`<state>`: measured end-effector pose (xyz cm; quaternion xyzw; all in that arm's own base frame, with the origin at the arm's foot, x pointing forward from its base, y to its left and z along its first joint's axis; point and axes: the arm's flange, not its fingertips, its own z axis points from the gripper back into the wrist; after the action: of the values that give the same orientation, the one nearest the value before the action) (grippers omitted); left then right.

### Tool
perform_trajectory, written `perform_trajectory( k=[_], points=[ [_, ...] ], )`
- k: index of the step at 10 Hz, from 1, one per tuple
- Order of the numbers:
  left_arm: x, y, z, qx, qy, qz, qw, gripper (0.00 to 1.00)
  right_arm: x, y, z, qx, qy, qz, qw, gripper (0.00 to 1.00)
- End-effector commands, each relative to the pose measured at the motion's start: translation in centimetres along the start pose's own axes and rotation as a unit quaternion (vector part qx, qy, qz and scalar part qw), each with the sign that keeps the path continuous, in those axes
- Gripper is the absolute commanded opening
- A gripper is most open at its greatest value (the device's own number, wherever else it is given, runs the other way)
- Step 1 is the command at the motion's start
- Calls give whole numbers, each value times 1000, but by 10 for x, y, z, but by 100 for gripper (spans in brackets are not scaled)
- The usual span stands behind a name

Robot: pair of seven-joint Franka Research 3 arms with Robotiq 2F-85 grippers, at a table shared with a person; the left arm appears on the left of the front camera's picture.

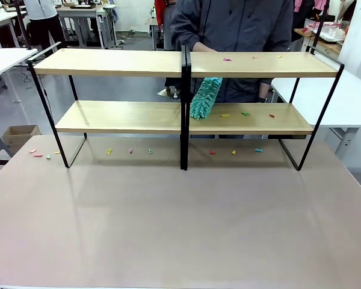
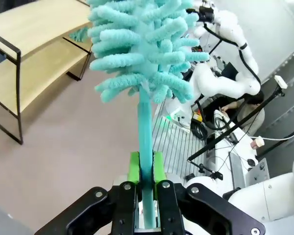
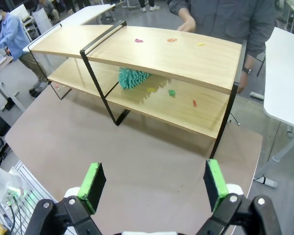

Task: Clean the shelves.
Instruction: Clean a randomly selected level of the Shelf with the Duster, then clean another randomly selected level of the Shelf with the Duster.

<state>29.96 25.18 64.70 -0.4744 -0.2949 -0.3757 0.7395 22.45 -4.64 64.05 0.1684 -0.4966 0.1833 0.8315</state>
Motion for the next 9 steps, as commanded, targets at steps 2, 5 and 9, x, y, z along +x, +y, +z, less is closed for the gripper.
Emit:
perform_trajectory(
  k=[2,5,9],
  points=[
    [0,-11,-6,1,11,-8,1000,12,1,0,0,-1,0,0,1000,100],
    [0,-11,-6,1,11,-8,1000,12,1,0,0,-1,0,0,1000,100],
    [0,-11,-6,1,11,-8,1000,12,1,0,0,-1,0,0,1000,100]
  ],
)
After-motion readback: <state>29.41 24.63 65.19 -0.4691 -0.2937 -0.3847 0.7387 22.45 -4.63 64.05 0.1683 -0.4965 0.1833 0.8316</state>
